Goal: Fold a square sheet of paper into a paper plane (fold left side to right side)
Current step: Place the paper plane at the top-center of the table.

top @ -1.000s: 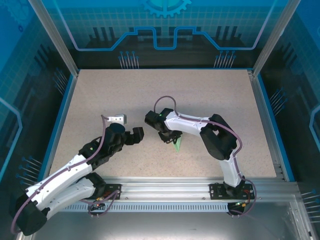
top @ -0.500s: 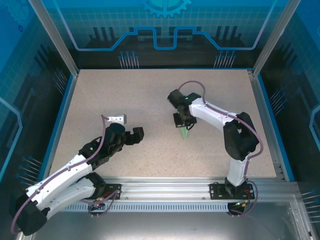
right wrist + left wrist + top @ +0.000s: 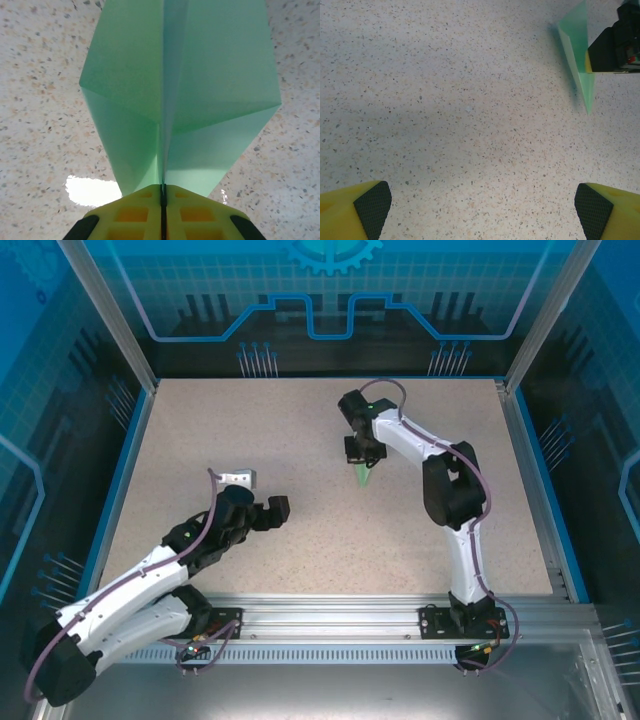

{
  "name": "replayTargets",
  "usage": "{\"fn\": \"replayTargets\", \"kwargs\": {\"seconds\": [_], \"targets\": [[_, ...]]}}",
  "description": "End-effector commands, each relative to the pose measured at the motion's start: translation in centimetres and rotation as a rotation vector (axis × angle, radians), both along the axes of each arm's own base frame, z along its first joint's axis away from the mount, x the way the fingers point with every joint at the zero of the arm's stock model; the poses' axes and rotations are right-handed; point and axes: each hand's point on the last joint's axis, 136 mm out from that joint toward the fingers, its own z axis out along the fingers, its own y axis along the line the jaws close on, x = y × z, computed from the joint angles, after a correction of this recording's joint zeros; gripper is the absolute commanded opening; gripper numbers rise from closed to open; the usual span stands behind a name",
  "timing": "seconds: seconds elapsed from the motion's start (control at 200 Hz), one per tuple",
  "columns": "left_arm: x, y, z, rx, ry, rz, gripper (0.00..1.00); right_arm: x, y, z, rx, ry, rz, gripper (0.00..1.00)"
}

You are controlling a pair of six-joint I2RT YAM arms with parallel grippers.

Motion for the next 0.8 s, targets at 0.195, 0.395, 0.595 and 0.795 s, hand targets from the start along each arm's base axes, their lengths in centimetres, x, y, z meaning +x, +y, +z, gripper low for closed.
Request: {"fn": "replayTargets", "kwargs": {"seconds": [0.195,0.395,0.595,0.795], "targets": [[0.4,-0.6,0.6,-0.014,0.001,-0.018,0.98,-0.4,0.5,-1.3,-0.006,0.056,0.039,0.21],[0.4,-0.7,0.6,-0.015,0.003,-0.02,0.98,-0.4,0.4,-1.0,-0.019,0.048,0.046,0.28],[0.4,-0.7,0.6,-0.014,0.003,-0.02,0.98,-0.6,0.4,0.6,-0.043,0.017,0.065,0.36],[0.4,-0.7,0.5,-0.015,0.006,-0.017,0.99,-0.8,0.0,2.6,-0.076,-0.021,0.074,0.48]]}}
